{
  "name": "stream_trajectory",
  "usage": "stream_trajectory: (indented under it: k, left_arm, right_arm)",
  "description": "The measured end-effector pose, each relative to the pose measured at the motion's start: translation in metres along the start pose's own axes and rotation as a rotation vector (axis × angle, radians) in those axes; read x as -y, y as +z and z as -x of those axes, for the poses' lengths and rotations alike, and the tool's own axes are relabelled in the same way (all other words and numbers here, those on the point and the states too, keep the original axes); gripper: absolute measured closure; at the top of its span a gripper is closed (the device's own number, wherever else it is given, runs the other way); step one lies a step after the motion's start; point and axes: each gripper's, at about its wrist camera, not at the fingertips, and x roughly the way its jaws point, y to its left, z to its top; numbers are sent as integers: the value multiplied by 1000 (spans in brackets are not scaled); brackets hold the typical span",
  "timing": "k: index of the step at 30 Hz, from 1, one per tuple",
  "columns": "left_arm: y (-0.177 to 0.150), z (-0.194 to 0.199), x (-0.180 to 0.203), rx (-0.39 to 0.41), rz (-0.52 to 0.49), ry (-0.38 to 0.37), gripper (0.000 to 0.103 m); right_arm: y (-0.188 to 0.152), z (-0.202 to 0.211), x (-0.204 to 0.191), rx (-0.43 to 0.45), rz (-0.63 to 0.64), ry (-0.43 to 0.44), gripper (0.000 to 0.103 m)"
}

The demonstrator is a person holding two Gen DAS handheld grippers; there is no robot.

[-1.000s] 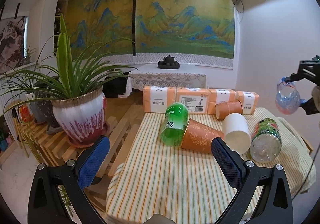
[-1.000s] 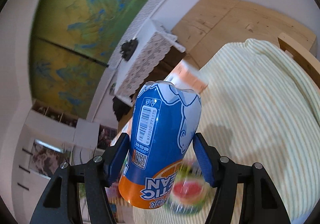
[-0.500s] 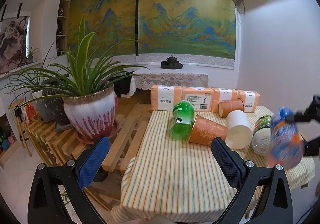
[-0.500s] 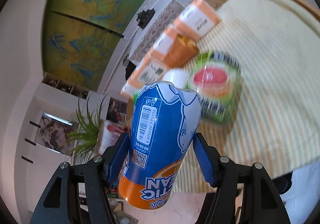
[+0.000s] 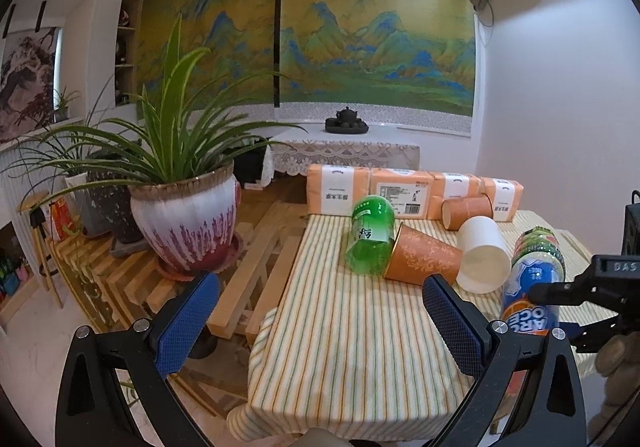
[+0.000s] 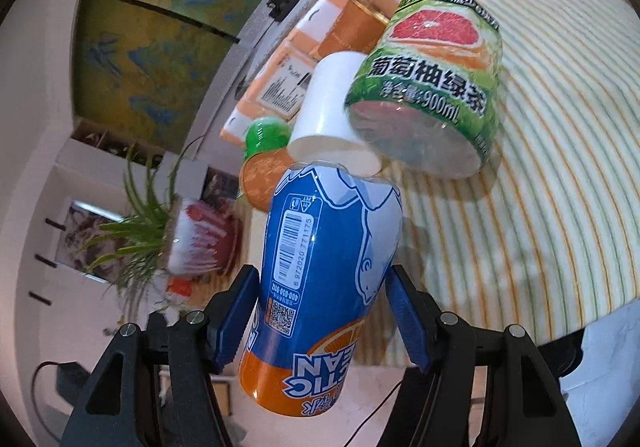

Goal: Flip cup upside down
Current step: 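Lift the blue-and-orange bottle with the right gripper toward the left gripper, then close the left gripper on the bottle while the right gripper opens and releases it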

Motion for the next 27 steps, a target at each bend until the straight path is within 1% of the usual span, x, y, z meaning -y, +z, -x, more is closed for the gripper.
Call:
stream_trajectory:
  k: [7, 8, 10, 12, 15, 21, 27]
  left_arm:
    - [2, -4, 4, -25, 0, -47, 0]
    - [2, -4, 5, -28, -3, -52, 0]
    - [3, -5, 7, -35, -8, -59, 0]
    - [3, -6, 9, -39, -15, -62, 0]
    - [2, -7, 11, -43, -21, -63, 0]
    - [2, -7, 17, -46, -31, -72, 0]
    - [2, -7, 27, -51, -56, -82, 0]
  right_arm:
    - [-9, -22, 0, 3, 10, -61, 41]
    - [-8, -24, -1, 4, 17, -68, 39]
    - [-7, -26, -3, 8, 15, -77, 38]
    - [-6, -27, -2, 5, 19, -84, 34]
    - [-7, -24, 2, 12, 31, -96, 32]
    - [-8, -14, -1, 45, 89, -133, 31]
    - [-7, -2, 5, 59, 93, -128, 31]
